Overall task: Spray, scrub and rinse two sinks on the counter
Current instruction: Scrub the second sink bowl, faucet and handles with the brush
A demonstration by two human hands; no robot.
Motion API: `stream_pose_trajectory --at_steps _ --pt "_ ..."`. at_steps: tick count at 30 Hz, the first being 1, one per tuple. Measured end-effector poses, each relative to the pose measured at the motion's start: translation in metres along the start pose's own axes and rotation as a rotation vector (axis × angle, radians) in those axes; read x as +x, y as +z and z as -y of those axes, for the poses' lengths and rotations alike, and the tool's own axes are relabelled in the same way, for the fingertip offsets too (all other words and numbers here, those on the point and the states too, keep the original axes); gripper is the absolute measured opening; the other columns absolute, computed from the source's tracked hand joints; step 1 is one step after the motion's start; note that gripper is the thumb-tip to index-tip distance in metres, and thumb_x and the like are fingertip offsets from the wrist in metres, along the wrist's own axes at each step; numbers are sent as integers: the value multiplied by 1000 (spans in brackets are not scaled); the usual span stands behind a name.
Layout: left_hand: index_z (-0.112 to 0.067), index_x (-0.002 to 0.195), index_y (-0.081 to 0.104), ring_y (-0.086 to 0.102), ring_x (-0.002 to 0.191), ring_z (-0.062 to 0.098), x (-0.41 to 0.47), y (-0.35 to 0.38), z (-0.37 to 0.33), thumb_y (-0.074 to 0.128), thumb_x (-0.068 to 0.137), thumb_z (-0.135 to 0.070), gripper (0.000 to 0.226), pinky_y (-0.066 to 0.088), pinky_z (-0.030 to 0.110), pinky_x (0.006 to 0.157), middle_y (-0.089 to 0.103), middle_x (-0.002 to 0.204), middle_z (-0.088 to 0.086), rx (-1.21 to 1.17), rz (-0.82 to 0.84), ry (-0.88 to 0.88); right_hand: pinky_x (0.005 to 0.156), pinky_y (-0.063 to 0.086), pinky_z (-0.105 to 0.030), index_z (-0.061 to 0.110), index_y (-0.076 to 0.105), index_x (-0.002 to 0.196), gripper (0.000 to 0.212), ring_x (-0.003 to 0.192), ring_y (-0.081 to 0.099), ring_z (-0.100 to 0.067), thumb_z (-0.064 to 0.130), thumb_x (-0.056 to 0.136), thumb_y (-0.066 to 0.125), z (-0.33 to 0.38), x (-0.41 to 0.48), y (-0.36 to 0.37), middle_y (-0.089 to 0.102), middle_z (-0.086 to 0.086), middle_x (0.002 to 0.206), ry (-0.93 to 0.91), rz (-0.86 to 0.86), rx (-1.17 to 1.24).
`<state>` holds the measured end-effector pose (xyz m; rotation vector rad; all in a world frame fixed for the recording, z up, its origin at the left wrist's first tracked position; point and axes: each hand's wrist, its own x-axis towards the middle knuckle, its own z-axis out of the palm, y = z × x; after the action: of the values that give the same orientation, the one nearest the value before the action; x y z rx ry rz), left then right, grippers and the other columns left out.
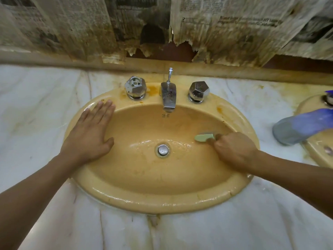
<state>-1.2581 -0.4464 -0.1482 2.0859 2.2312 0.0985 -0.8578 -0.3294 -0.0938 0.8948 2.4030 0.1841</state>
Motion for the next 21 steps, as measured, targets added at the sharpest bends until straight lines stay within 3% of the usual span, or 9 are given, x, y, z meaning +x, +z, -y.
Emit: stream_pose_trajectory --at_steps 3,5,8,10,15,17,19,21 --pt "-22 165 3 -2 159 16 1 0 0 52 76 -46 104 9 44 128 -1 173 -7 15 5 0 56 41 -36 25 29 156 58 88 67 -36 14 100 36 -6 35 -21 62 -9 125 98 -151 10" --pt "-22 165 4 -2 159 15 0 0 1 52 77 -45 103 9 45 128 -1 173 -7 12 9 10 54 39 -36 25 27 158 60 85 67 -35 13 100 37 1 60 -25 67 -10 116 94 -182 8" --pt "-23 165 5 -4 159 13 0 0 4 53 77 -44 102 8 44 129 -1 173 -8 -14 11 23 60 44 -36 22 41 149 49 91 69 -34 15 102 34 18 58 -1 69 -9 109 -119 -9 -90" --pt "-23 165 6 -3 159 14 1 0 3 52 77 -44 101 8 44 129 0 173 -8 -9 6 24 60 41 -35 26 41 151 49 92 68 -33 17 103 34 11 50 7 68 -8 109 -147 28 -95" --pt "-22 165 6 -1 159 16 1 2 2 51 78 -46 100 8 45 129 1 173 -5 17 -10 16 46 26 -29 34 38 152 54 69 52 -29 18 101 39 7 85 -11 59 -3 84 -23 -154 -29" --pt "-23 165 5 -2 159 15 1 2 3 52 80 -45 99 7 44 129 1 173 -6 7 -12 22 48 29 -29 36 47 146 46 70 53 -29 23 101 41 24 92 -1 66 -4 94 -43 -140 76" --pt "-23 165 5 -4 159 14 1 2 4 59 85 -41 99 5 44 129 0 173 -7 -6 -4 22 59 41 -31 40 53 139 40 84 63 -32 33 102 41 31 87 12 69 -6 104 -49 -62 205" --pt "-22 165 7 -4 159 14 3 2 4 66 87 -37 100 4 43 129 -1 173 -7 -9 2 13 67 44 -32 43 56 136 38 96 66 -31 40 101 44 20 75 16 69 -7 111 -7 -40 294"
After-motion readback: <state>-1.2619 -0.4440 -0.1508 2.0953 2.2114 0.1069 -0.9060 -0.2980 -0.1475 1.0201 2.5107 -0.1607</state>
